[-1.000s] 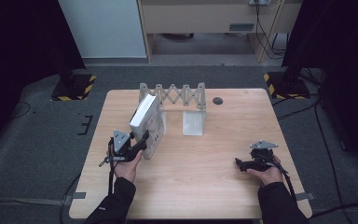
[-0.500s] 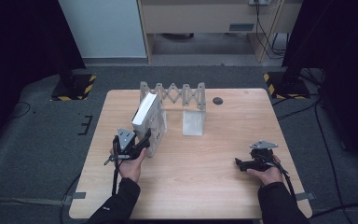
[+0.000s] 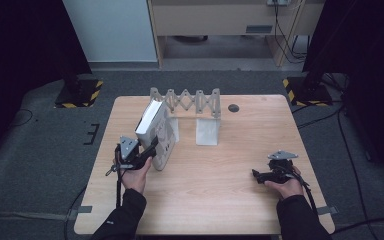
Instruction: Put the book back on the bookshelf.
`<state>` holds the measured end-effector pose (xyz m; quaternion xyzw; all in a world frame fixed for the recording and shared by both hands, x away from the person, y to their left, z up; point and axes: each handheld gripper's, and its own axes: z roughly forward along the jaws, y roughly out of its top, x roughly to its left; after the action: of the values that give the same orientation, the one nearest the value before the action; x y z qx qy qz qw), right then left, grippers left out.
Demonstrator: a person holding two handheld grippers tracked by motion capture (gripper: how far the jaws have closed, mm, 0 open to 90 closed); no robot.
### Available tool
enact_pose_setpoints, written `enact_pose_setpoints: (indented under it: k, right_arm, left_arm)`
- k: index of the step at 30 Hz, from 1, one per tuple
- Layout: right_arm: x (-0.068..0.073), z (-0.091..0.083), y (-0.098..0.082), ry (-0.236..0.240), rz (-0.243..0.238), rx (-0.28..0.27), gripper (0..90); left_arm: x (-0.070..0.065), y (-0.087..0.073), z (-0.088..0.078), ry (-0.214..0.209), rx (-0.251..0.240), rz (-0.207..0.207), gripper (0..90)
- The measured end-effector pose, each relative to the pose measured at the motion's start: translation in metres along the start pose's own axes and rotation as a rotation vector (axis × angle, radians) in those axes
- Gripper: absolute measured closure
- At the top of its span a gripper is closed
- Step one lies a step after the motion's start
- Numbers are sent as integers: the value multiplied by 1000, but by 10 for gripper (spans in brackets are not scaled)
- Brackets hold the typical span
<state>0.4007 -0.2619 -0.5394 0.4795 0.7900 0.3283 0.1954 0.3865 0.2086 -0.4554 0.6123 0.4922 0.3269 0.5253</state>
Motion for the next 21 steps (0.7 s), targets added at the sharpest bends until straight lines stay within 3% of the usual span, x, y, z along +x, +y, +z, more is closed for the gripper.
enact_pose_setpoints:
  k: [8,14,17,21]
  right_arm:
    - [0,0,0,2,-1,3,25]
    - [0,0,0,4,-2,3,25]
    - [0,0,0,5,-3,3,25]
    - [0,0,1,7,2,3,24]
  left_arm:
    - [-5,6,17,-12,-17,-8,462]
    - [-7,12,18,14,23,1,506]
    - [-4,15,17,13,41,-22,515]
    - [5,24,13,7,57,-92,521]
